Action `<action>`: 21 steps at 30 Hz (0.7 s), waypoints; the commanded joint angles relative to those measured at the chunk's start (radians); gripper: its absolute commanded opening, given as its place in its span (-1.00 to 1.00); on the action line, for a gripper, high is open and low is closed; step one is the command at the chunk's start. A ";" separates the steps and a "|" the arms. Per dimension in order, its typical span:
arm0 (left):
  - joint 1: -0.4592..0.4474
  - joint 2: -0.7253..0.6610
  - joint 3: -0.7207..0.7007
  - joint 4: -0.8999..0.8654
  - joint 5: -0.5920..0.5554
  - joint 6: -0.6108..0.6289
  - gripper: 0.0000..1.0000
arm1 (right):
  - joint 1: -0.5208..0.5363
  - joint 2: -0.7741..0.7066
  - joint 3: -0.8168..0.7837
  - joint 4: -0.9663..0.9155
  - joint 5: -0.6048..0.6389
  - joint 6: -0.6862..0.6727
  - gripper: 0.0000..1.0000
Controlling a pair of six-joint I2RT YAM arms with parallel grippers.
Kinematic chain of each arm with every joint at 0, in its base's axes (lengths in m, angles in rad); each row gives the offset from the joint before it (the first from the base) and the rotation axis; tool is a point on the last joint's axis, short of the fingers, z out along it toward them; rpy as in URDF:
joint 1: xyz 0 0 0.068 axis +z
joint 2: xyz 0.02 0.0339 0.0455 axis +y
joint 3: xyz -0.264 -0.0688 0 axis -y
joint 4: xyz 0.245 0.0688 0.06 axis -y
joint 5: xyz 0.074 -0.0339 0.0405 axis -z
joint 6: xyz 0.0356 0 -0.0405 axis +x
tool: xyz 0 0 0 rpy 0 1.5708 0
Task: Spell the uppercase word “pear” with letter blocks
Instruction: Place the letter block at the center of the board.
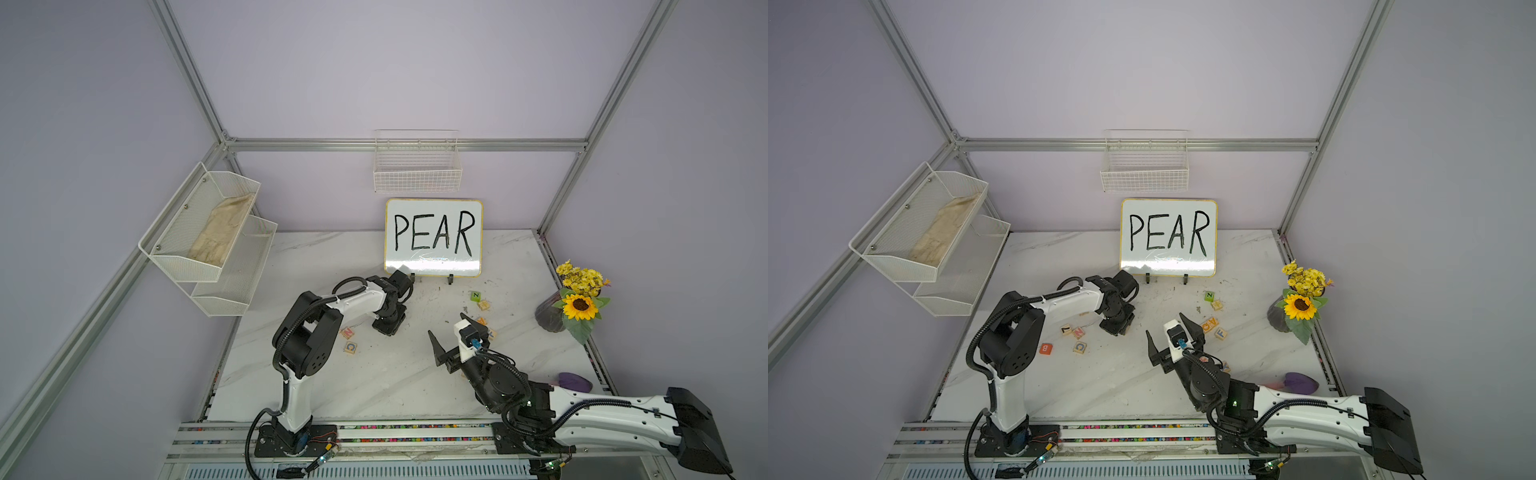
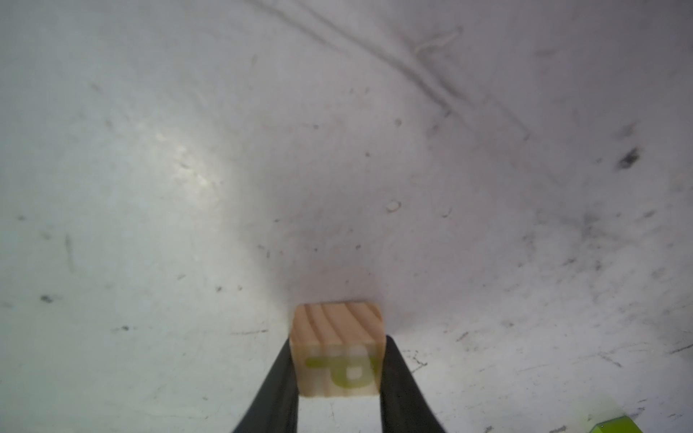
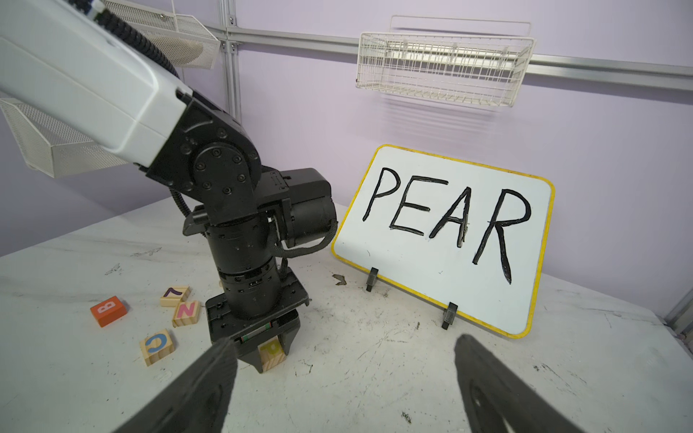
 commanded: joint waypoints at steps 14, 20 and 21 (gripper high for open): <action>-0.004 0.012 0.093 0.021 -0.058 -0.083 -0.52 | -0.038 -0.003 -0.015 -0.014 -0.038 0.049 0.88; -0.005 0.025 0.111 0.038 -0.086 -0.112 -0.52 | -0.041 -0.005 -0.016 -0.015 -0.048 0.056 0.89; -0.006 0.025 0.117 0.038 -0.093 -0.113 -0.51 | -0.042 -0.004 -0.016 -0.016 -0.048 0.058 0.89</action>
